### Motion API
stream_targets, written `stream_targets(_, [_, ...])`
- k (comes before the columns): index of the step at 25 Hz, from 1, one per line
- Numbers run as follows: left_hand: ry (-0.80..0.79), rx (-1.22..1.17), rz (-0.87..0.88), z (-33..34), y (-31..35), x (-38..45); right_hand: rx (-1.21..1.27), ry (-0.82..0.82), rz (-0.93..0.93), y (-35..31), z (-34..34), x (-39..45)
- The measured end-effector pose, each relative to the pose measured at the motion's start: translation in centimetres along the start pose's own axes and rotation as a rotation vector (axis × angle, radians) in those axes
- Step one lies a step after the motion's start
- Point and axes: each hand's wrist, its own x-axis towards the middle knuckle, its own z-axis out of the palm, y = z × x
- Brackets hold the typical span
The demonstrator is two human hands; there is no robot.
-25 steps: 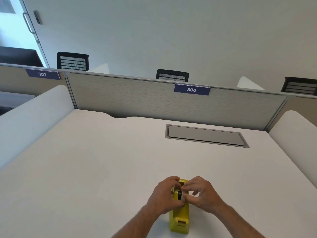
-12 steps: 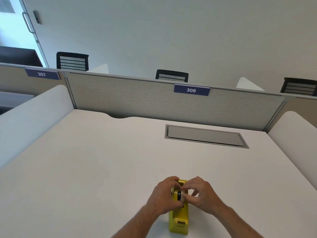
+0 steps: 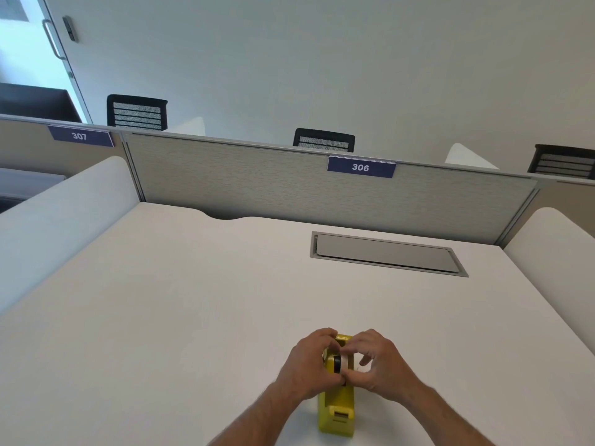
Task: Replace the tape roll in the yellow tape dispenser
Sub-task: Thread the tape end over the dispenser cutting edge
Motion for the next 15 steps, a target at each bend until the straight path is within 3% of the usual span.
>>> stream_targets(15, [0.012,-0.007,-0.003,-0.05,0.21,-0.15,0.008,0.031,-0.017,0.09,-0.26,0.52])
